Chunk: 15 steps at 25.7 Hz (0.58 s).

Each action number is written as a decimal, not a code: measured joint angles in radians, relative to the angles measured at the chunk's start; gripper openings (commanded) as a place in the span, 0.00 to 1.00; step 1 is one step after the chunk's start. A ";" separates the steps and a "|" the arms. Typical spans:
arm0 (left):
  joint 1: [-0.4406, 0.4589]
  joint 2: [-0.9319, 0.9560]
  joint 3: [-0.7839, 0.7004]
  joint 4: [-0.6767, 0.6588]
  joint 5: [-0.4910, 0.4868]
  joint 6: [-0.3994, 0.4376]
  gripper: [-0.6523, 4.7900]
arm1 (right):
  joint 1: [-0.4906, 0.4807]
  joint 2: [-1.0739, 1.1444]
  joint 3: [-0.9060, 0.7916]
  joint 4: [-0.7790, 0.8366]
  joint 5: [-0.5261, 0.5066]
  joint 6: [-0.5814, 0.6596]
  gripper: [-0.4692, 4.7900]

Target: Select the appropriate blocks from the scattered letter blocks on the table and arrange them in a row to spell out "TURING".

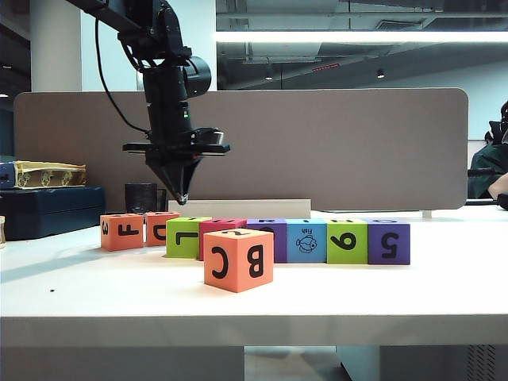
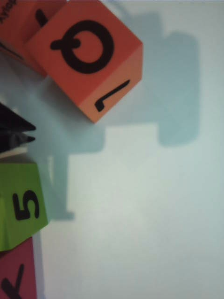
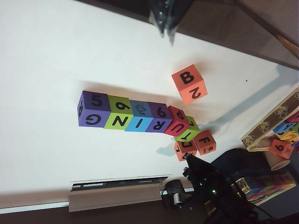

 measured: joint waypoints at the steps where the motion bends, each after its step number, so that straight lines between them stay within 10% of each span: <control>1: 0.001 0.000 -0.004 -0.002 0.010 0.000 0.11 | 0.000 0.000 0.000 0.000 0.000 0.000 0.09; 15: -0.002 0.024 -0.050 -0.055 0.076 0.000 0.11 | 0.000 0.000 0.000 0.000 0.000 0.000 0.09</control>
